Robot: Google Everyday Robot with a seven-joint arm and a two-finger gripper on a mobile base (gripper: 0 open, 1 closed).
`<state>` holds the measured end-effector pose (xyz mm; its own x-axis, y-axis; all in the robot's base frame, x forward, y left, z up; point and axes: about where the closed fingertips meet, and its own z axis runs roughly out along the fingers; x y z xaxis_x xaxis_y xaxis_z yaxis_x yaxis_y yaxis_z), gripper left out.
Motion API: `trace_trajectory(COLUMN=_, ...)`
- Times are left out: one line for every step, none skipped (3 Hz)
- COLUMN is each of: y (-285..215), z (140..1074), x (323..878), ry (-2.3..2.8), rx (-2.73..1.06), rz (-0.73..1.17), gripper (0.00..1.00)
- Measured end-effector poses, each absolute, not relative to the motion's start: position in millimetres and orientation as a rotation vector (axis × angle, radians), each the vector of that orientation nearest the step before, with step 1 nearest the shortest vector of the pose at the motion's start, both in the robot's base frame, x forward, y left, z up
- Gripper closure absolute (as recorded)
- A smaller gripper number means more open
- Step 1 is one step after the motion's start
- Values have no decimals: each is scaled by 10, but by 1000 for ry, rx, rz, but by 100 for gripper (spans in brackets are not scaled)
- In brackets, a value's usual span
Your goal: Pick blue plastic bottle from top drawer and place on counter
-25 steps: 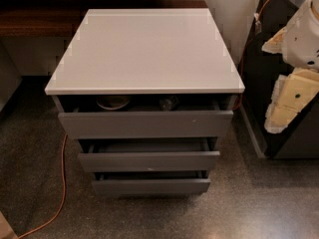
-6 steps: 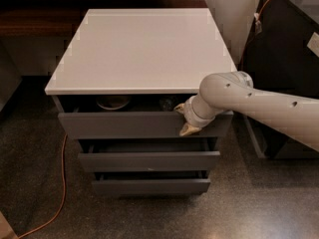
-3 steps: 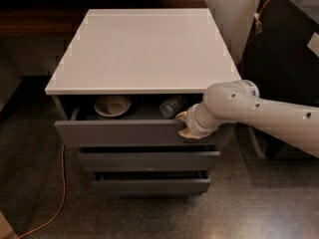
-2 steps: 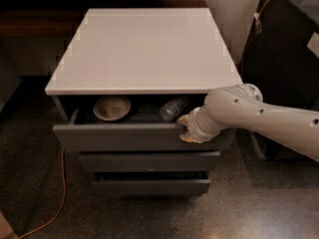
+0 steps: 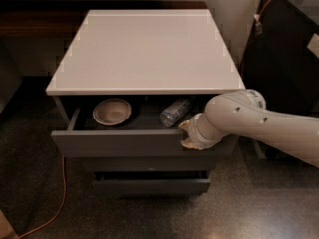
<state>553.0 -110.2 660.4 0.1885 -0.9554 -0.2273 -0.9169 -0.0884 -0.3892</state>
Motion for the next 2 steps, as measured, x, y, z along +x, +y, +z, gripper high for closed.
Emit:
trace_trajectory(y=-1102, z=6628, x=5530, ry=1751, rx=-2029, rz=-116, gripper=100)
trace_trajectory(y=-1056, z=6607, x=5289, ry=1792, rx=-2037, rz=-88, gripper=100)
